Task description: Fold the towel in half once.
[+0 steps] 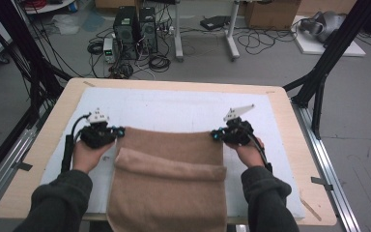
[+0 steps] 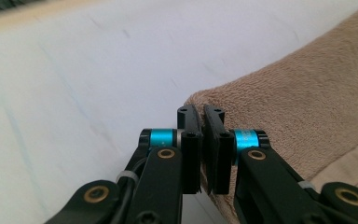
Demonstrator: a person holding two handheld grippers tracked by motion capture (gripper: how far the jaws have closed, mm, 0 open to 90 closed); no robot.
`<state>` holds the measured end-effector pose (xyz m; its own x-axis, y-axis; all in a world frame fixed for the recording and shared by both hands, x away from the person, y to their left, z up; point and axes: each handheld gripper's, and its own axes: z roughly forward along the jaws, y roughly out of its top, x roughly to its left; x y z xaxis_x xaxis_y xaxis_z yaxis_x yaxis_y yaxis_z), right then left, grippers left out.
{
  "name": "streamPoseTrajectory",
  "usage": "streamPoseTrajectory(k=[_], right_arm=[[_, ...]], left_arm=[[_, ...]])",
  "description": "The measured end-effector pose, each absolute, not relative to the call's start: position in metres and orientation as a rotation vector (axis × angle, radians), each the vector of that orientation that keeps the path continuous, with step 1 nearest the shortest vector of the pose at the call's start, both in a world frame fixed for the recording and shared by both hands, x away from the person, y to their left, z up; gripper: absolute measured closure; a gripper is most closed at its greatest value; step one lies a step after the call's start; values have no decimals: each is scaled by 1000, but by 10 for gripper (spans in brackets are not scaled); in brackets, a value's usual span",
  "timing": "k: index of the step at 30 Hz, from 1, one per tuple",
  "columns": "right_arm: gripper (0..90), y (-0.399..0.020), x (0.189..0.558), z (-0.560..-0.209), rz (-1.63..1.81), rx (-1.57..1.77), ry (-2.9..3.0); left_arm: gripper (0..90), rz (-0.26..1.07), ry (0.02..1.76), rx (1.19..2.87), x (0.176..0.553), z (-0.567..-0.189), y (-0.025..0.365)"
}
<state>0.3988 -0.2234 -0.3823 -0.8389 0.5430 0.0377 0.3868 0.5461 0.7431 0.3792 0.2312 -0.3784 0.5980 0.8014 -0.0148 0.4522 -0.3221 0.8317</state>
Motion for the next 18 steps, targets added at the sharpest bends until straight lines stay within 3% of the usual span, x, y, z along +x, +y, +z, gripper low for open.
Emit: streamPoseTrajectory(k=[9, 11, 13, 18], right_arm=[[845, -229, 452, -299, 1190, 776, 2417], [807, -232, 459, -299, 1212, 808, 2412], [645, -231, 463, -309, 1202, 874, 2408], [596, -229, 452, -338, 1191, 885, 2474]], left_arm=[[861, 700, 948, 1904, 436, -288, 218], [838, 695, 967, 1916, 440, -292, 216], [704, 665, 1002, 1943, 441, -306, 218], [616, 562, 1039, 1946, 427, -345, 234]])
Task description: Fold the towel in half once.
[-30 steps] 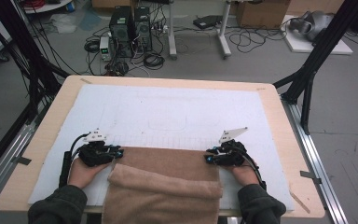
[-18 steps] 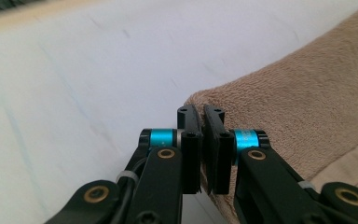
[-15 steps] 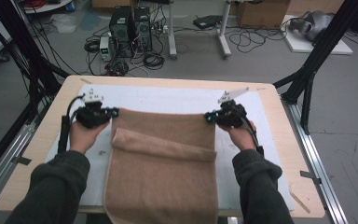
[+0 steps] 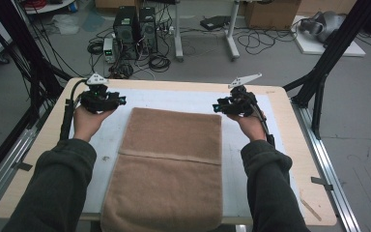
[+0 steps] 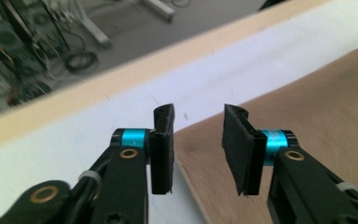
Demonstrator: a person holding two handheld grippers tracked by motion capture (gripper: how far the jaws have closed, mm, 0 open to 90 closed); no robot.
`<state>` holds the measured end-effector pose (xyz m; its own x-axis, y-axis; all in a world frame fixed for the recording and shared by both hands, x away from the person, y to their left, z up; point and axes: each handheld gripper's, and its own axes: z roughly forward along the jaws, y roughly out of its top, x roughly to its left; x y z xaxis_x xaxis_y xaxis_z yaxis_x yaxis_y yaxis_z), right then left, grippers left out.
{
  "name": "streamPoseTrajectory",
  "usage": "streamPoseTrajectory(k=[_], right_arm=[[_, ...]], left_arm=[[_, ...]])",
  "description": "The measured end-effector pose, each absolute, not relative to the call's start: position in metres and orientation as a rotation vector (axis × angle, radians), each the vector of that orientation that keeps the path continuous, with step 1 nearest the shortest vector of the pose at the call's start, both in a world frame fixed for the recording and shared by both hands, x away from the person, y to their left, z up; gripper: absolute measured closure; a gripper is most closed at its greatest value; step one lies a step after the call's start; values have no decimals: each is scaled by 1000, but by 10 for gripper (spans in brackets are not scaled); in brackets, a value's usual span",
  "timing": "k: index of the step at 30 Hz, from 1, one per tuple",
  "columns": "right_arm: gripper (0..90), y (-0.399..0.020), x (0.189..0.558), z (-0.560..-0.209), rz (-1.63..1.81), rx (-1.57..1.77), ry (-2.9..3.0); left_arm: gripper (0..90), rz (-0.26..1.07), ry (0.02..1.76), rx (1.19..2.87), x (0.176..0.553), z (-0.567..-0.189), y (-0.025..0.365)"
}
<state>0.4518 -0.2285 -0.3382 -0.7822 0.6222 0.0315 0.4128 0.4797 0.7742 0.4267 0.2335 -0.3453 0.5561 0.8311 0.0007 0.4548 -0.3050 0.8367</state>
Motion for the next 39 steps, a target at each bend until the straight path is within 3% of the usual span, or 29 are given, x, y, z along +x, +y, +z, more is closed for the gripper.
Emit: streamPoseTrajectory(k=[5, 16, 24, 31, 35, 39], right_arm=[[548, -227, 432, -357, 1190, 892, 2530], [559, -217, 380, -384, 1217, 798, 2591], [603, -214, 356, -419, 1210, 791, 2656], [603, -203, 352, -429, 1112, 768, 2709], [680, -199, 352, -436, 1074, 754, 2712], [787, -204, 355, -438, 1125, 789, 2697]], left_arm=[[593, 482, 1004, 1943, 401, -371, 241], [578, 407, 875, 1998, 350, -400, 235], [655, 339, 874, 2041, 341, -424, 232], [657, 327, 884, 2101, 339, -441, 225], [681, 369, 878, 2098, 338, -445, 222], [764, 385, 890, 2100, 338, -445, 221]])
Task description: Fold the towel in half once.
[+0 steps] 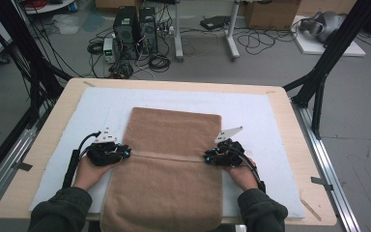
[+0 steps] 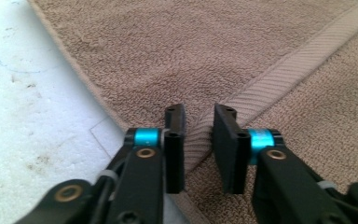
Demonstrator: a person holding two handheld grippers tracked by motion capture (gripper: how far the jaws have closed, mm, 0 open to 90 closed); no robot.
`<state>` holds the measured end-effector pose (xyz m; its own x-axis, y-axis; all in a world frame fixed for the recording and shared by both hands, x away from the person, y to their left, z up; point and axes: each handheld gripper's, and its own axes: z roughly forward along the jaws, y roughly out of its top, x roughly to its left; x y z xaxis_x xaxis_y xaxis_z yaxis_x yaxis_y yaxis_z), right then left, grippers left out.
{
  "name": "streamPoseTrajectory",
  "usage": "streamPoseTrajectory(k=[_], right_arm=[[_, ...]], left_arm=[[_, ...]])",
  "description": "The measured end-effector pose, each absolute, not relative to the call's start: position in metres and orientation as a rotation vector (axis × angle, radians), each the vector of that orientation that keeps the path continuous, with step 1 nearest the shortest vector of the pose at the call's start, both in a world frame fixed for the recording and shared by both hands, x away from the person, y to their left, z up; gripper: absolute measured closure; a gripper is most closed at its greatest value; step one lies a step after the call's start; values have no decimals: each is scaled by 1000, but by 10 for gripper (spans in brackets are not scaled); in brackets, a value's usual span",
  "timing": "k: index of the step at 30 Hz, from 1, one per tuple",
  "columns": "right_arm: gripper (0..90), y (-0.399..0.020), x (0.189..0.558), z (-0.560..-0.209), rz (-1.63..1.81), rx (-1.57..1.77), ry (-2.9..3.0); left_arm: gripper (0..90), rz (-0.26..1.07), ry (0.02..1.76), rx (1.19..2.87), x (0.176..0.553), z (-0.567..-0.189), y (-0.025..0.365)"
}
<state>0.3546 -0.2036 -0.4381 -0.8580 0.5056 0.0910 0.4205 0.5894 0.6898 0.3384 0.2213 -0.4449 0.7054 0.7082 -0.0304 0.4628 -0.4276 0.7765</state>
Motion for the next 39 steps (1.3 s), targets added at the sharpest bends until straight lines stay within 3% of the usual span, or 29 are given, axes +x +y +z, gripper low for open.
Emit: streamPoseTrajectory(k=[5, 21, 28, 36, 37, 39], right_arm=[[845, -205, 356, -435, 1171, 804, 2692], [845, -212, 345, -397, 1280, 727, 2648], [845, -215, 307, -388, 1337, 630, 2654], [846, -215, 239, -385, 1399, 413, 2732], [836, -216, 232, -384, 1410, 384, 2736], [653, -218, 225, -383, 1488, 393, 2738]], left_arm=[[868, 374, 882, 2084, 338, -442, 222], [875, 348, 843, 1957, 316, -412, 239], [875, 349, 790, 1966, 270, -410, 243], [877, 348, 739, 1978, 185, -412, 248], [876, 338, 730, 1978, 180, -412, 249], [823, 326, 716, 1988, 172, -411, 251]])
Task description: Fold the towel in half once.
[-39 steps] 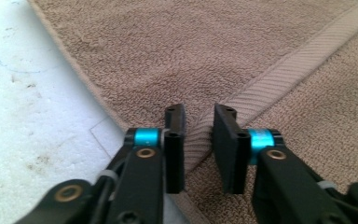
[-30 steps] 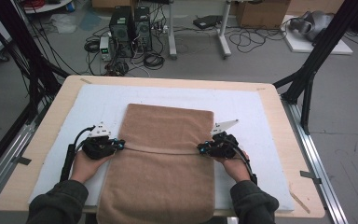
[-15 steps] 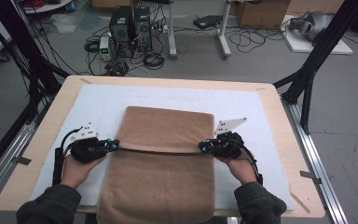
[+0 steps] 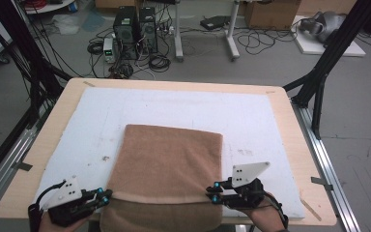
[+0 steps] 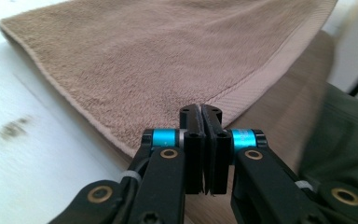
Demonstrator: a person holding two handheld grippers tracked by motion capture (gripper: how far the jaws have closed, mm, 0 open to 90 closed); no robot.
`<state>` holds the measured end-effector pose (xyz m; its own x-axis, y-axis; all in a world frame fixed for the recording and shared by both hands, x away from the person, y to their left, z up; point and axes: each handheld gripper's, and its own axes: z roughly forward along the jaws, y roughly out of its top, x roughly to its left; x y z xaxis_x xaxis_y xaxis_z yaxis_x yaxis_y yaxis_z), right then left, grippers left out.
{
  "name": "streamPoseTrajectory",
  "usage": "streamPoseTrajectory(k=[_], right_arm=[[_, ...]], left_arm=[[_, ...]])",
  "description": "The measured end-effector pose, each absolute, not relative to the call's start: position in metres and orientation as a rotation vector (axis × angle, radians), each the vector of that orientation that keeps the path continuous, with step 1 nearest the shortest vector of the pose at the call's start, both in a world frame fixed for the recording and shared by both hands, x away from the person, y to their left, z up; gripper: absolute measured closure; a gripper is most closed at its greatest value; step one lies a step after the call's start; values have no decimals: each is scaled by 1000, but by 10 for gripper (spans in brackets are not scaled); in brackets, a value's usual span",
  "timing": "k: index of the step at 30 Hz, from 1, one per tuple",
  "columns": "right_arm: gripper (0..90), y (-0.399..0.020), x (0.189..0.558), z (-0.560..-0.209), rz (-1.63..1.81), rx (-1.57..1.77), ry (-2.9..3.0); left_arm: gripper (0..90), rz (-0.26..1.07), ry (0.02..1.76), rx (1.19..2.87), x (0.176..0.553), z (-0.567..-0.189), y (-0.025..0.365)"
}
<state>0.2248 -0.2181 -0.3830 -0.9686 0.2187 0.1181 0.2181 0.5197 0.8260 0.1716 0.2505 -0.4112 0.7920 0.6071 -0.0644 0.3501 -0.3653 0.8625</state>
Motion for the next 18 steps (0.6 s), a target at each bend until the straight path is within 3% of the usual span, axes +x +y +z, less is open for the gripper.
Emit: streamPoseTrajectory(k=[2, 8, 11, 13, 18], right_arm=[[618, -221, 228, -381, 1504, 425, 2715], [513, -226, 275, -387, 1320, 576, 2643], [446, -229, 310, -395, 1260, 679, 2615], [377, -229, 331, -402, 1300, 789, 2595], [369, -225, 366, -417, 1175, 830, 2584]], left_arm=[[703, 345, 702, 2008, 177, -410, 250], [562, 370, 744, 1993, 232, -409, 243], [532, 399, 794, 1995, 266, -414, 237], [509, 516, 837, 2014, 286, -420, 232], [486, 435, 958, 1955, 336, -427, 224]])
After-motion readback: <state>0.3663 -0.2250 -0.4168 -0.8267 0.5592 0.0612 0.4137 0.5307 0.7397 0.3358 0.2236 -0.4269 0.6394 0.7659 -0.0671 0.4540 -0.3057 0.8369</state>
